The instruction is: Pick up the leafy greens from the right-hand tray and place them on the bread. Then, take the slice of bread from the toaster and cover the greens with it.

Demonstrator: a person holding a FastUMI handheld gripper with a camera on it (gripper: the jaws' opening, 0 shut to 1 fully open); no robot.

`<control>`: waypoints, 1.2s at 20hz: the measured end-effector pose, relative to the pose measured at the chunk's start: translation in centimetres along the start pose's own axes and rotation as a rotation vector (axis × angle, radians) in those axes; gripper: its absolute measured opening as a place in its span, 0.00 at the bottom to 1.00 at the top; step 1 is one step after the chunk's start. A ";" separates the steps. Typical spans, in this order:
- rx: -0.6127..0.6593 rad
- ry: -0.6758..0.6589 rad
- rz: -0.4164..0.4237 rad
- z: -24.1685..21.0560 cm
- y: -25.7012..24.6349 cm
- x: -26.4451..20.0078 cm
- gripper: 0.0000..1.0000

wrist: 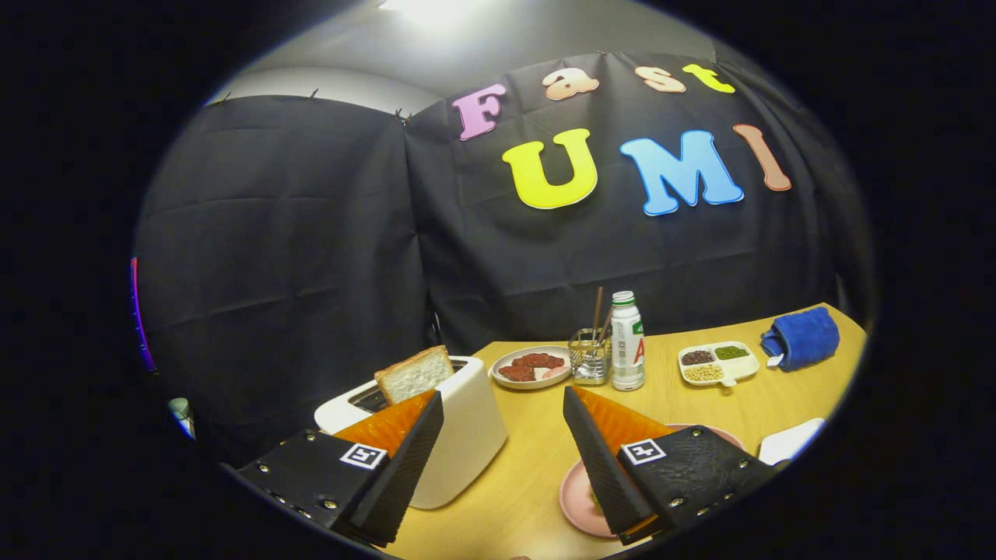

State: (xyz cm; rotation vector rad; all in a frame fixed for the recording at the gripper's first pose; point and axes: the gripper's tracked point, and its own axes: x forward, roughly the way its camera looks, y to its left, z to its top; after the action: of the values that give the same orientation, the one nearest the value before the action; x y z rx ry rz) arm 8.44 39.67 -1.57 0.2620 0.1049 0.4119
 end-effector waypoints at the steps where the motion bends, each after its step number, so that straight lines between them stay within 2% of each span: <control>1: -0.013 0.009 0.009 -0.2 0.8 0.4 0.94; 4: -0.096 0.005 0.028 -0.2 3.5 2.1 0.97; 8: -0.115 0.008 0.066 -1.0 7.4 4.9 0.96; 13: -0.131 0.029 0.051 -2.5 9.0 8.4 0.95; 15: -0.131 0.038 0.041 -2.9 8.9 9.2 0.85; 16: -0.135 0.044 0.031 -3.0 8.7 9.4 0.85; 17: -0.138 0.046 0.029 -3.1 8.5 9.1 0.78; 18: -0.144 0.056 0.005 -3.6 8.0 9.8 0.65; 21: -0.121 0.054 0.013 -3.7 7.8 10.4 0.27; 22: -0.111 0.056 0.022 -3.3 8.1 9.6 0.08; 24: -0.098 0.035 0.048 -2.1 8.2 8.9 0.08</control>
State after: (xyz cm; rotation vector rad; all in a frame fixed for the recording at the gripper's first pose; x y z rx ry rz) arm 13.11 51.03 -1.81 0.1613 0.1130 0.4677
